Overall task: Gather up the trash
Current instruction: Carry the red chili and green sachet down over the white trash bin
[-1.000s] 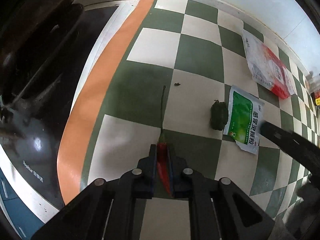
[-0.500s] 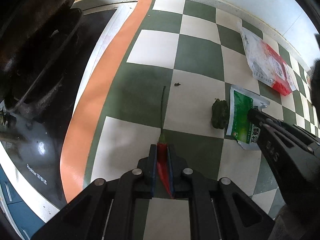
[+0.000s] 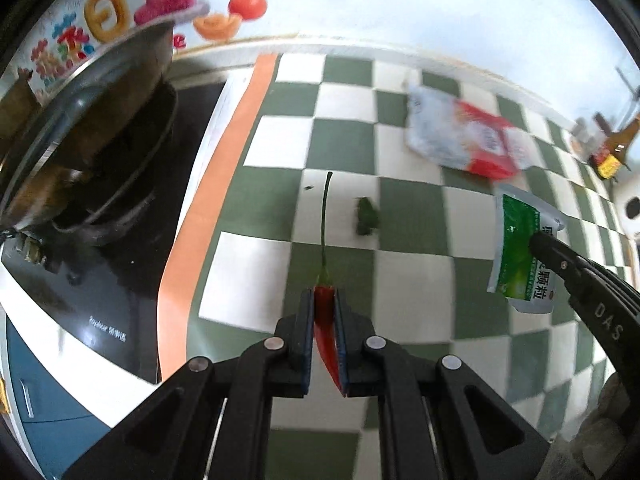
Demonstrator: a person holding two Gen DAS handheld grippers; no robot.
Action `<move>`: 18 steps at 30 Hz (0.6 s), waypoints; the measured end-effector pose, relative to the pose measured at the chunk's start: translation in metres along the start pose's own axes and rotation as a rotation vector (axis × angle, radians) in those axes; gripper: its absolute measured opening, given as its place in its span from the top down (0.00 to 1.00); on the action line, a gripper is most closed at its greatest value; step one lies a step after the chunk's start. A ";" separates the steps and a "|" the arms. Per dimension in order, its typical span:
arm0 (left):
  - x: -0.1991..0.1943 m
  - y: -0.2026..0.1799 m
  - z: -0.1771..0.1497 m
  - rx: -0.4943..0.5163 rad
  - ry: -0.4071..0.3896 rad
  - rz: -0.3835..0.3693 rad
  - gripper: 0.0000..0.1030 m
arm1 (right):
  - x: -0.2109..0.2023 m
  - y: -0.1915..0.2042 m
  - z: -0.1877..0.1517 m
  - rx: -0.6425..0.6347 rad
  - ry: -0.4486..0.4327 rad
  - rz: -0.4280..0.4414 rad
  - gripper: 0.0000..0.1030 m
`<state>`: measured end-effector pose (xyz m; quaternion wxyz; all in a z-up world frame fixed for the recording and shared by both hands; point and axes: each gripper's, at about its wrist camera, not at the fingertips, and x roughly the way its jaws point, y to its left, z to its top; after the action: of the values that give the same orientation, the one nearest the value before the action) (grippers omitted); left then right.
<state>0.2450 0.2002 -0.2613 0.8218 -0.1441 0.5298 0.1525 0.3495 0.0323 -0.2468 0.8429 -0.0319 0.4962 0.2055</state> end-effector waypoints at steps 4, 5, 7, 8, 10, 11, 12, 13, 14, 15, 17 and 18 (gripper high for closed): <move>-0.030 -0.032 -0.008 0.025 -0.052 -0.033 0.93 | -0.057 -0.026 -0.026 0.029 -0.051 0.031 0.99; -0.041 -0.039 -0.015 0.031 -0.064 -0.037 0.93 | -0.070 -0.033 -0.033 0.035 -0.059 0.035 0.99; -0.065 -0.055 -0.033 0.052 -0.096 -0.044 0.93 | -0.098 -0.049 -0.052 0.044 -0.078 0.044 0.99; -0.071 -0.064 -0.039 0.061 -0.108 -0.044 0.93 | -0.110 -0.057 -0.061 0.048 -0.087 0.045 0.99; -0.090 -0.080 -0.058 0.074 -0.128 -0.048 0.93 | -0.137 -0.074 -0.086 0.055 -0.102 0.048 0.99; -0.102 -0.089 -0.073 0.079 -0.137 -0.052 0.93 | -0.147 -0.081 -0.096 0.059 -0.106 0.050 0.99; -0.111 -0.095 -0.084 0.081 -0.143 -0.054 0.93 | -0.162 -0.091 -0.112 0.065 -0.112 0.055 0.99; -0.119 -0.102 -0.096 0.080 -0.148 -0.059 0.93 | -0.172 -0.098 -0.124 0.067 -0.116 0.057 0.99; -0.124 -0.107 -0.106 0.079 -0.151 -0.063 0.93 | -0.182 -0.105 -0.137 0.066 -0.119 0.058 0.99; -0.132 -0.114 -0.121 0.081 -0.156 -0.066 0.93 | -0.193 -0.113 -0.152 0.067 -0.121 0.059 0.99; -0.143 -0.127 -0.147 0.089 -0.160 -0.067 0.93 | -0.211 -0.127 -0.182 0.067 -0.121 0.061 0.99; -0.145 -0.132 -0.157 0.091 -0.157 -0.072 0.93 | -0.220 -0.136 -0.200 0.067 -0.117 0.061 0.99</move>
<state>0.1114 0.0035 -0.1811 0.8713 -0.1132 0.4648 0.1097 0.1431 -0.2127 -0.1816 0.8644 0.0237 0.4537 0.2157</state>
